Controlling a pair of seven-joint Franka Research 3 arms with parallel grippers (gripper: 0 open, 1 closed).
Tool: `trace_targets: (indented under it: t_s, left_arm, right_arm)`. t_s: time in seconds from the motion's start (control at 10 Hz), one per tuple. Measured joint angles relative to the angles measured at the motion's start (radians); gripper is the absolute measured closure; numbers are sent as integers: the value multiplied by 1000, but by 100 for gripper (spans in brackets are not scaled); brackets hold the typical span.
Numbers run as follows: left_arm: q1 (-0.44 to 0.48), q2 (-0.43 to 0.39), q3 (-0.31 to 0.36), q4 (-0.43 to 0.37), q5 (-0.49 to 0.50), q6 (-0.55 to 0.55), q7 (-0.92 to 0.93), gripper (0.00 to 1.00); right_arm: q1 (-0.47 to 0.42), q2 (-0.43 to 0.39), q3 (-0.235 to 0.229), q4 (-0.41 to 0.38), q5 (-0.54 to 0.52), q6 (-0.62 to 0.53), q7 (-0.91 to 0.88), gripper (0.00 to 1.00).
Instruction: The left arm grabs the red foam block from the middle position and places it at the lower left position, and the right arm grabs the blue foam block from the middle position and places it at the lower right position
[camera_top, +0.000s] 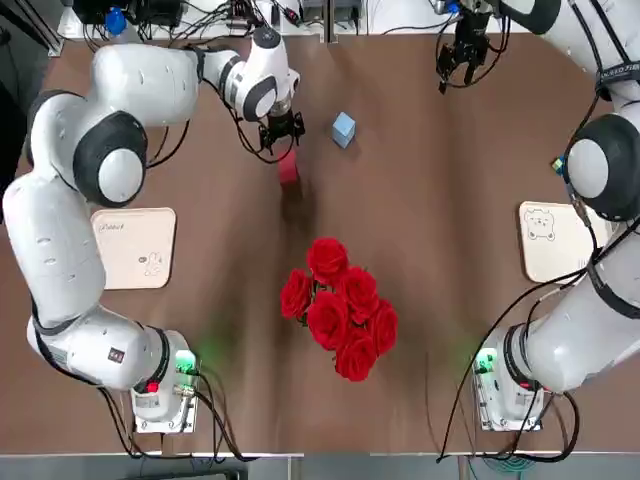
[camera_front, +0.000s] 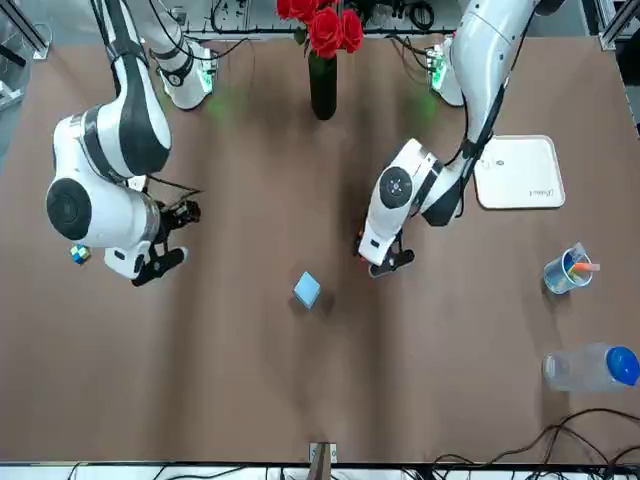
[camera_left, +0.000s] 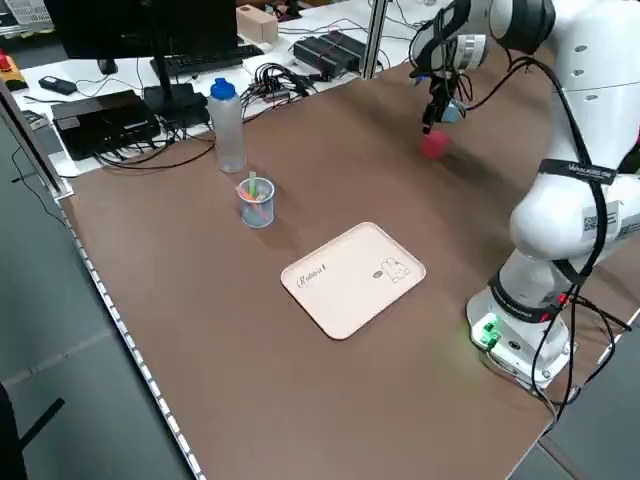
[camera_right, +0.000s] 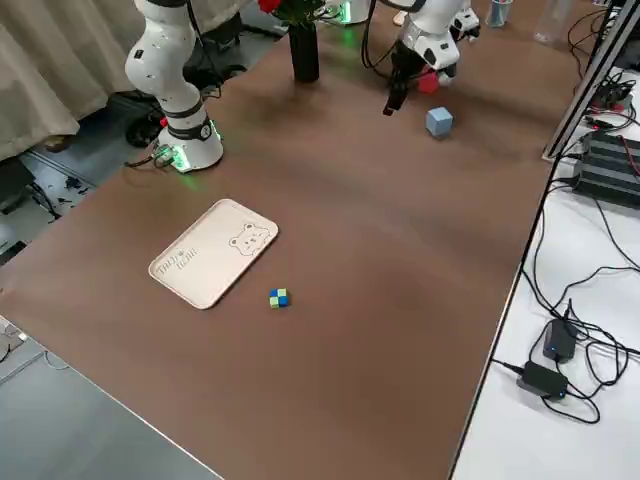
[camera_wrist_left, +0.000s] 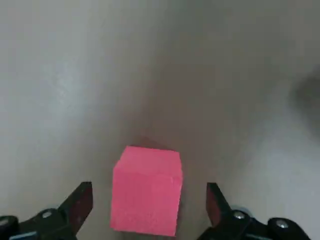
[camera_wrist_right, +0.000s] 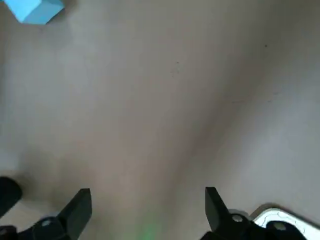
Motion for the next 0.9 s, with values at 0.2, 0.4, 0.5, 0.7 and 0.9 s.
trace_targets:
  t_s: [0.2,0.4,0.5,0.7,0.9]
  left_arm:
    - [-10,0,0,-6,0,5,0,0]
    - [-9,1,1,-27,1,20,0,0]
    - [-8,2,3,-36,1,23,0,0]
    - [-8,8,3,-52,26,34,1,2]
    - [-7,31,3,-58,32,76,1,20]
  right_arm:
    - [0,0,0,0,9,-13,-20,0]
    - [3,1,3,0,27,-11,-22,0]
    - [4,3,4,-1,29,-4,-22,0]
    - [5,10,20,-13,31,44,-16,0]
    - [7,15,56,-42,31,126,43,0]
